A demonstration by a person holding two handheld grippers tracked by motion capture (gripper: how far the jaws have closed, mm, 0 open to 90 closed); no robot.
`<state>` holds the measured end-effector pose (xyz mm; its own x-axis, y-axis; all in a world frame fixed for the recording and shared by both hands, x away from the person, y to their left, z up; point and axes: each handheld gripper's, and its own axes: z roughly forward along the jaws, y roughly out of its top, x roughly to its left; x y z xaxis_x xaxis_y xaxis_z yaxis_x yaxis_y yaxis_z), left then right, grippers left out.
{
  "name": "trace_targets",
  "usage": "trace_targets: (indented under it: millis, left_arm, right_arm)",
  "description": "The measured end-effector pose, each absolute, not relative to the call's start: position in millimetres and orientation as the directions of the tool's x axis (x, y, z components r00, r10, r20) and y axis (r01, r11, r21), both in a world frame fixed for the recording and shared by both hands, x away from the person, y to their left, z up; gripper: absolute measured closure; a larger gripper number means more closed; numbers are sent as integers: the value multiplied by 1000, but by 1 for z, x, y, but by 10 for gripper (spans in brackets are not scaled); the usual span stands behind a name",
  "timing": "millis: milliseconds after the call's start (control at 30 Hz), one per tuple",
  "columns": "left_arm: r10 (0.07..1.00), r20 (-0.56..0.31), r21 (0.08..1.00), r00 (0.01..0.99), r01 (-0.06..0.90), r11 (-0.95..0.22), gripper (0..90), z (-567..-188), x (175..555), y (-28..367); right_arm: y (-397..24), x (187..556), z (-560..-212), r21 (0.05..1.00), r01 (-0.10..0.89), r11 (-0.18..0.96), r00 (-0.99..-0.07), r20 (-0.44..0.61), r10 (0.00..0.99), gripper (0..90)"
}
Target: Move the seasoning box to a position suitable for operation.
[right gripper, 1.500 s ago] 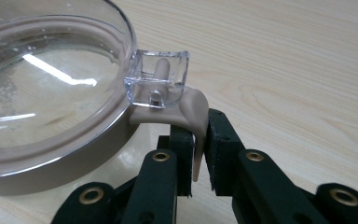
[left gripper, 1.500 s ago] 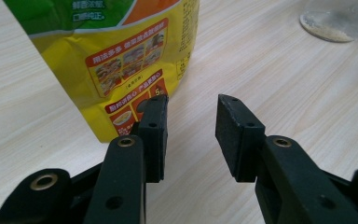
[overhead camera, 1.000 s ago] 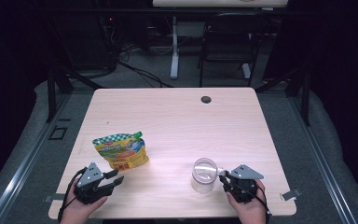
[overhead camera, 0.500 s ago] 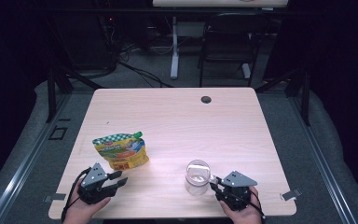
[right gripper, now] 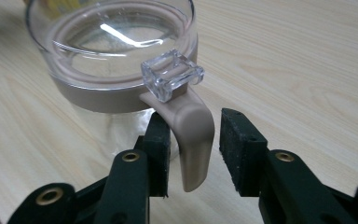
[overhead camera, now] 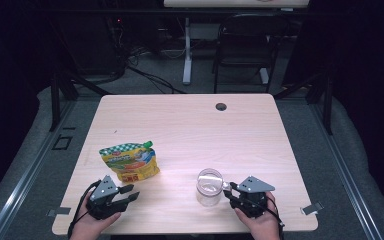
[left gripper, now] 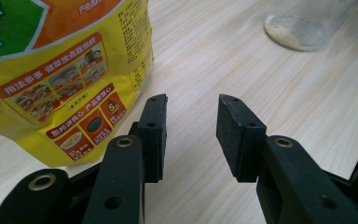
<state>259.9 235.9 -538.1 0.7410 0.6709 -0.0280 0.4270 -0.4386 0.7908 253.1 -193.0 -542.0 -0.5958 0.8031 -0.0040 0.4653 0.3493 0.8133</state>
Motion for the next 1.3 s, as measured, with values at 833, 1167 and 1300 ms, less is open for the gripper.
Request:
trace_targets:
  millis: [833,1167,1300]
  left_arm:
    - [600,-121,792,791,441,-422,691,-522,271,179]
    - [589,-116,791,800,433,-433,743,-518,283,151]
    - [571,-116,790,813,424,-443,773,-518,284,139]
  right_arm:
    - [-207,246,-493,842,506,188,-544,142,827,640]
    - [-195,250,-493,844,501,192,-537,129,834,800]
    - [-194,248,-495,847,488,210,-547,110,830,827]
